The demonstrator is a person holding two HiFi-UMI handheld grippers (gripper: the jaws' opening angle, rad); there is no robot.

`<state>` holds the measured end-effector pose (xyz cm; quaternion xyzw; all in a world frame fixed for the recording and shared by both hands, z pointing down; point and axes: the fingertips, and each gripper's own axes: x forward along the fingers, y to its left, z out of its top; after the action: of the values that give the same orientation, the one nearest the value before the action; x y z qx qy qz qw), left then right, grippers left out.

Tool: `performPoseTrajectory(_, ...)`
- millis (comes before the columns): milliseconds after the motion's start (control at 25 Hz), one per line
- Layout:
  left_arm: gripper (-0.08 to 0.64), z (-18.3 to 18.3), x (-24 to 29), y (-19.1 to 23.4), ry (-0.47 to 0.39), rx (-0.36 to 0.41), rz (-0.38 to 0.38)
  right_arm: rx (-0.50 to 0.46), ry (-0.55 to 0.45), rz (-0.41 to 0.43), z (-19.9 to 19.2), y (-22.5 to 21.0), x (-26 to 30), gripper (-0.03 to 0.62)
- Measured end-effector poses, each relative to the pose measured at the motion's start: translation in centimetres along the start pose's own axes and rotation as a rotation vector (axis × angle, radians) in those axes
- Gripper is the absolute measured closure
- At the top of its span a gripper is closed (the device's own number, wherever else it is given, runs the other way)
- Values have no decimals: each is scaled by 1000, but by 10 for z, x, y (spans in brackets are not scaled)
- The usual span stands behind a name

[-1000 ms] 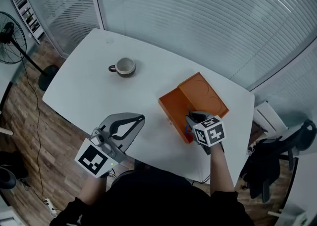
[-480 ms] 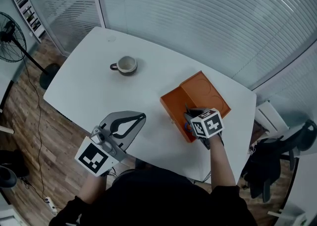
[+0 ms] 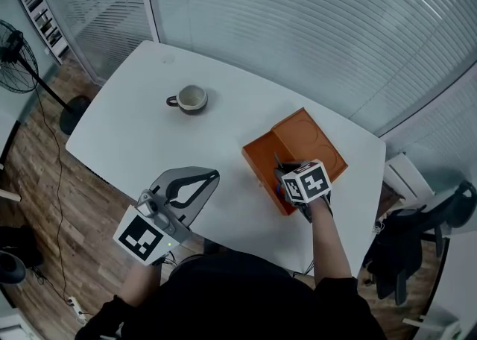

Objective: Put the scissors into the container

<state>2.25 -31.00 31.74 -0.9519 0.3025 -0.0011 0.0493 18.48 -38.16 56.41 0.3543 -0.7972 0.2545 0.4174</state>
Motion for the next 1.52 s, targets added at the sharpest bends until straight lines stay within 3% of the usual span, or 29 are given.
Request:
performPoseTrajectory(960,548,0,-10,4,-1,-4,4,-14,133,-52,-19,-1,33,522)
performPoseTrajectory(1520,548,2,-17,6,4,1,3,7,135,-62,-18,-3,34,523)
